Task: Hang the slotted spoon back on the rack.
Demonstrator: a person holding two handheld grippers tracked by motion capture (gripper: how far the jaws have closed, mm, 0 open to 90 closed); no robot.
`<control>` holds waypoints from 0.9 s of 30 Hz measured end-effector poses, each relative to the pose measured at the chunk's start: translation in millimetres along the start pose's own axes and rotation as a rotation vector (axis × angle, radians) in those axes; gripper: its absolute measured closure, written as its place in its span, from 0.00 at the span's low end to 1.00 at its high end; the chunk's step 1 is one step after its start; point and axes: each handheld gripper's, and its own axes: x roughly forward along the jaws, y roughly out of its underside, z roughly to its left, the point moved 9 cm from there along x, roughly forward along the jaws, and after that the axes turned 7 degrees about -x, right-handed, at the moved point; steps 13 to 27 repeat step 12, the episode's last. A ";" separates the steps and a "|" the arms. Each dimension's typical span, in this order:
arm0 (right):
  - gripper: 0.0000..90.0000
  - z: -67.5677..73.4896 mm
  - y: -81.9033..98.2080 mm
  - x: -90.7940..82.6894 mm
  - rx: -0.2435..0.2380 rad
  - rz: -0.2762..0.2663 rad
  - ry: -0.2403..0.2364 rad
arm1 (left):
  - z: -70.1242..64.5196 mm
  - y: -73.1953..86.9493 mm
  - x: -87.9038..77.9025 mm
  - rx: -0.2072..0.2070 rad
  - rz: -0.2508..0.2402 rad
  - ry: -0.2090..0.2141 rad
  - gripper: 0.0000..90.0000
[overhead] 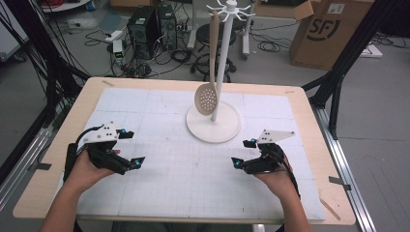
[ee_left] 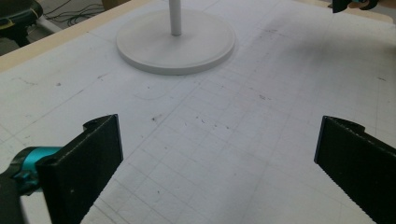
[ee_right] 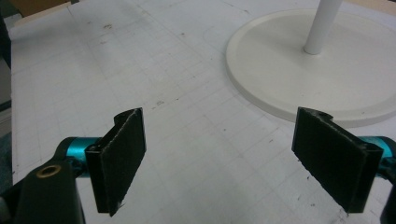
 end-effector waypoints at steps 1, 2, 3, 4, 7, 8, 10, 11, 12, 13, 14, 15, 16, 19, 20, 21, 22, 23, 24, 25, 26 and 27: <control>0.18 0.6 0.5 0.1 0.003 0.005 -0.002 | 0.4 0.0 0.0 -0.003 -0.001 -0.005 0.02; 0.18 0.0 0.7 0.5 0.000 0.005 0.000 | 0.7 0.1 -0.3 -0.003 0.001 -0.004 0.02; 0.18 0.2 1.1 1.0 0.000 0.007 -0.001 | 0.7 0.3 -0.2 -0.012 0.002 -0.003 0.02; 0.18 -0.2 1.3 1.6 -0.002 0.008 -0.001 | 0.9 0.6 0.1 -0.015 0.003 -0.002 0.02; 0.18 0.3 1.7 2.4 0.000 0.012 -0.003 | 1.9 1.7 0.9 -0.017 0.008 -0.003 0.02; 0.18 0.3 1.7 2.5 -0.001 0.013 -0.003 | 2.3 2.0 0.9 -0.016 0.010 -0.003 0.02; 0.19 0.0 1.5 2.6 0.000 0.010 -0.002 | 2.4 2.1 0.9 -0.016 0.010 -0.004 0.02; 0.19 0.1 1.4 2.5 0.000 0.011 -0.002 | 2.3 2.1 0.7 -0.016 0.010 -0.002 0.02; 0.18 0.3 1.6 2.4 0.002 0.012 -0.003 | 2.2 2.0 0.7 -0.017 0.010 -0.002 0.02; 0.18 0.3 1.6 2.4 0.002 0.012 -0.003 | 2.2 2.0 0.7 -0.017 0.010 -0.002 0.02; 0.18 0.3 1.6 2.4 0.002 0.012 -0.003 | 2.2 2.0 0.7 -0.017 0.010 -0.002 0.02; 0.18 0.3 1.6 2.4 0.002 0.012 -0.003 | 2.2 2.0 0.7 -0.017 0.010 -0.002 0.02; 0.18 0.3 1.6 2.4 0.002 0.012 -0.003 | 2.2 2.0 0.7 -0.017 0.010 -0.002 0.02; 0.18 0.3 1.6 2.4 0.002 0.012 -0.003 | 2.2 2.0 0.7 -0.017 0.010 -0.002 0.02; 0.18 0.3 1.6 2.4 0.002 0.012 -0.003 | 2.2 2.0 0.7 -0.017 0.010 -0.002 0.02; 0.18 0.3 1.6 2.4 0.002 0.012 -0.003 | 2.2 2.0 0.7 -0.017 0.010 -0.002 0.02; 0.18 0.3 1.6 2.4 0.002 0.012 -0.003 | 2.2 2.0 0.7 -0.017 0.010 -0.002 0.02; 0.18 0.3 1.6 2.4 0.002 0.012 -0.003 | 2.2 2.0 0.7 -0.017 0.010 -0.002 0.02; 0.18 0.3 1.6 2.4 0.002 0.012 -0.003 | 2.2 2.0 0.7 -0.017 0.010 -0.002 0.02; 0.18 0.3 1.6 2.4 0.002 0.012 -0.003 | 2.2 2.0 0.7 -0.017 0.010 -0.002 0.02; 0.18 0.3 1.6 2.4 0.002 0.012 -0.003 | 2.2 2.0 0.7 -0.017 0.010 -0.002 0.02; 0.18 0.3 1.6 2.4 0.002 0.012 -0.003 | 2.2 2.0 0.7 -0.017 0.010 -0.002 0.02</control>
